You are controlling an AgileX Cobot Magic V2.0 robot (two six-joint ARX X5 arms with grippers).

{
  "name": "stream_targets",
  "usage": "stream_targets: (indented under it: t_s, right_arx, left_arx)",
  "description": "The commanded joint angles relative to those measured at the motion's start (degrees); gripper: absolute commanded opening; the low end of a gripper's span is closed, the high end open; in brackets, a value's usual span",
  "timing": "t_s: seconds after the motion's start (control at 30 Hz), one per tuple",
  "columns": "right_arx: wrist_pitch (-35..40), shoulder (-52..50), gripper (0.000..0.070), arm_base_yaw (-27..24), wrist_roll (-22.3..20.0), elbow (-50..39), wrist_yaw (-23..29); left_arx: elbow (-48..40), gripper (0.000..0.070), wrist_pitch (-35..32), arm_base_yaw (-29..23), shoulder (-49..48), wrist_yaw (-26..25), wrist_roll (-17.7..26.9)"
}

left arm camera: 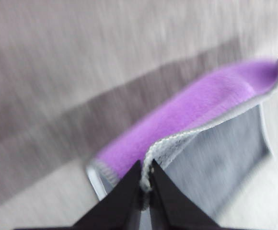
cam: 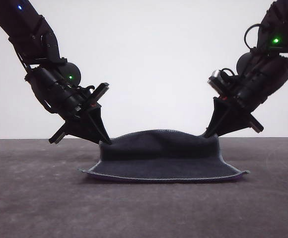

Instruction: Fold clothes

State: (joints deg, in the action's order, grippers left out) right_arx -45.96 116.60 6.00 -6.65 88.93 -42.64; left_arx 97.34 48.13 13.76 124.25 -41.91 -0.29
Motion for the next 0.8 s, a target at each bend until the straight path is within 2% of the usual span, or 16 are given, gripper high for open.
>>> stream_targets:
  t_s: [0.0,0.37,0.6,0.77]
  right_arx:
    - [-2.7,0.2,0.0003,0.1,-3.3,2.0,-0.8]
    - [-13.2,0.2,0.0003,0.1,-6.0,3.5,-1.4]
    - [-17.3,0.2,0.0003,0.1,-6.3,3.5,-1.4]
    - [-19.8,0.2,0.0003,0.3,-7.1,3.5,-1.3]
  left_arx:
    - [1.6,0.0001,1.8,0.2,1.0,-1.5,3.3]
    - [1.6,0.0001,11.9,1.0,1.0,-2.1,6.8]
    - [1.6,0.0001,15.5,1.9,1.0,-6.1,7.3]
    - [1.6,0.0,18.0,2.1,1.0,-6.5,7.9]
